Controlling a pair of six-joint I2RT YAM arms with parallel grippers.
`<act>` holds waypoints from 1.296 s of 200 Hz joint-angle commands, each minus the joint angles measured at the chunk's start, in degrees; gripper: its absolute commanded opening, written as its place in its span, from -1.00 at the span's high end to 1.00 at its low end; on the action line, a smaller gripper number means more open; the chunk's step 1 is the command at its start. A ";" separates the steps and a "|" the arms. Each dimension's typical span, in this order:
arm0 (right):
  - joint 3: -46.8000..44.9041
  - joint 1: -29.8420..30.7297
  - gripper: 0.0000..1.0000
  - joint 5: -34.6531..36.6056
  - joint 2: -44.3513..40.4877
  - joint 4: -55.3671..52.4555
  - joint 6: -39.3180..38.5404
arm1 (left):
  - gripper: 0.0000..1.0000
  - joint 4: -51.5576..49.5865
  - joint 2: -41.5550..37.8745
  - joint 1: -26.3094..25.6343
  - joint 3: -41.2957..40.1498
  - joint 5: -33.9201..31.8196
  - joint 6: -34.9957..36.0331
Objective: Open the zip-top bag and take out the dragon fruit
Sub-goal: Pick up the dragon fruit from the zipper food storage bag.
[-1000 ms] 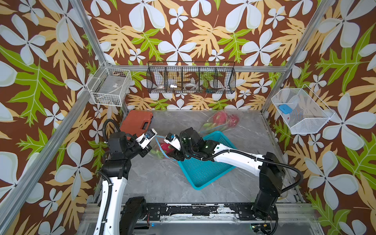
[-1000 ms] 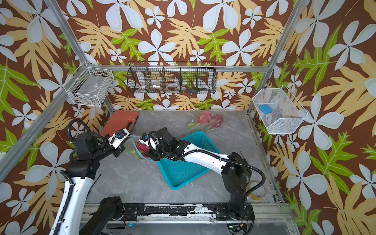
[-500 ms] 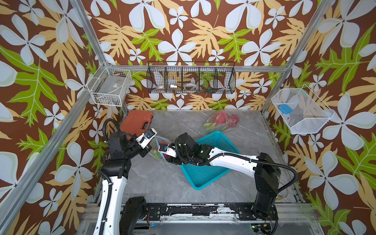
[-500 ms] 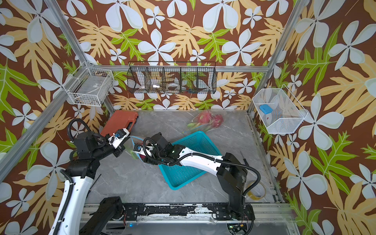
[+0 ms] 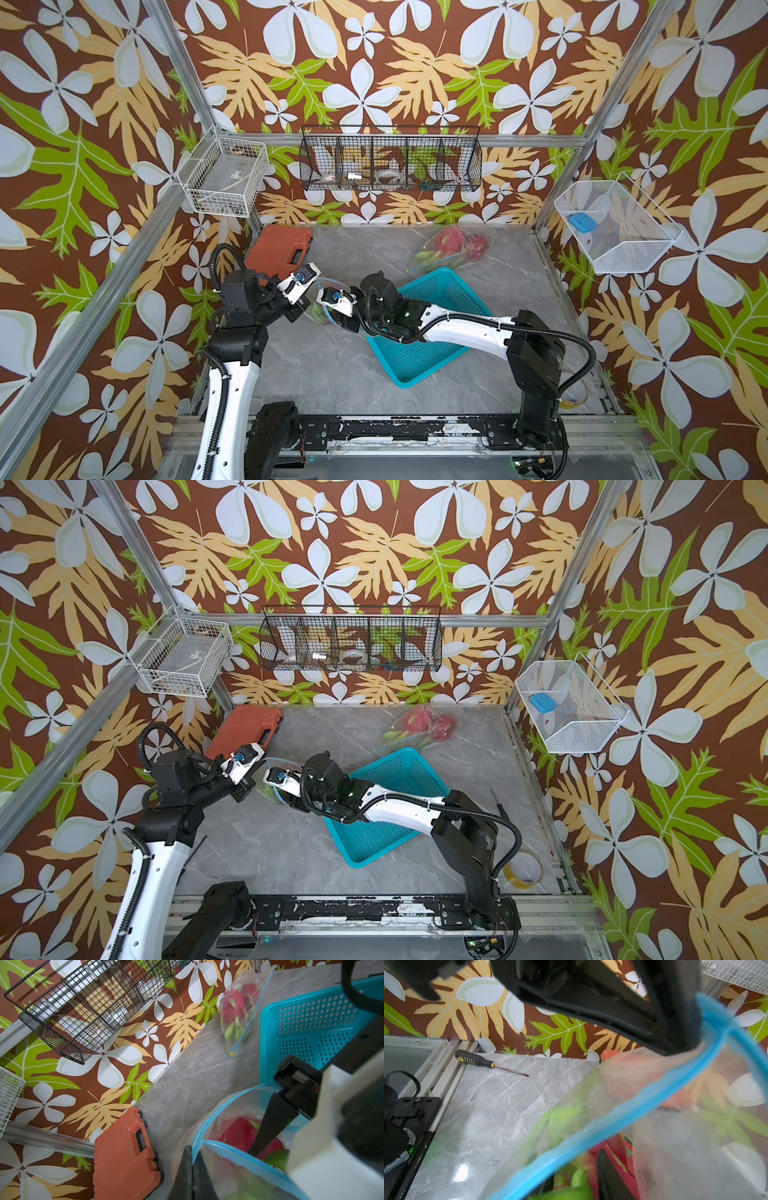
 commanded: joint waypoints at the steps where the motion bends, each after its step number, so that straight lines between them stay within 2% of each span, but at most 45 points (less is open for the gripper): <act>1: -0.23 -0.03 0.69 -1.26 0.31 6.32 3.81 | 1.00 0.37 -0.22 -0.08 -0.37 0.02 0.46; 20: -0.42 -0.40 1.00 -0.56 0.74 7.35 5.70 | 1.00 0.44 -0.47 -0.12 -0.81 -0.46 0.70; 46: -0.53 -2.33 1.00 -0.47 1.06 6.52 9.82 | 0.99 0.54 -0.83 -0.02 -1.63 -0.91 0.94; 52: -1.28 -2.82 1.00 -0.54 0.76 6.88 10.50 | 0.76 0.55 -0.88 -0.06 -1.85 -1.06 0.99; 67: -3.92 -4.30 1.00 -0.56 -0.61 8.36 11.85 | -0.09 -1.11 -0.81 -0.05 -2.43 -1.09 2.62; 70: -4.67 -4.65 1.00 -0.71 -0.87 8.74 12.11 | -0.33 -1.83 -0.73 -0.03 -2.56 -1.09 3.27; 74: -5.46 -5.05 1.00 -0.83 -1.23 9.04 12.32 | -0.50 -2.80 -0.63 -0.08 -2.67 -1.20 4.21; 82: -6.91 -5.81 1.00 -0.76 -2.11 9.42 12.73 | -0.69 -4.26 -0.11 0.00 -2.91 -1.98 5.73; 100: -9.13 -6.80 1.00 -0.50 -3.50 9.37 12.70 | -0.83 -5.52 1.89 0.04 -3.72 -5.16 8.11; 150: -9.76 -7.73 1.00 1.99 -4.10 7.15 13.03 | -0.86 -8.05 6.53 1.30 -8.64 -6.40 16.78; 178: -8.20 -8.00 1.00 2.87 -3.44 5.98 14.39 | -0.77 -1.29 6.71 1.64 -15.47 -9.36 20.26; 217: -6.47 -8.00 1.00 3.28 -2.65 4.54 15.33 | -0.69 9.35 7.45 2.47 -23.20 -9.25 21.86; 235: -5.21 -8.00 1.00 3.35 -2.16 3.08 15.08 | -0.67 9.84 8.94 5.14 -22.57 -5.84 21.68; 259: -4.06 -8.00 1.00 3.58 -1.62 1.14 14.62 | -0.48 7.23 14.15 11.11 -17.77 -1.38 20.04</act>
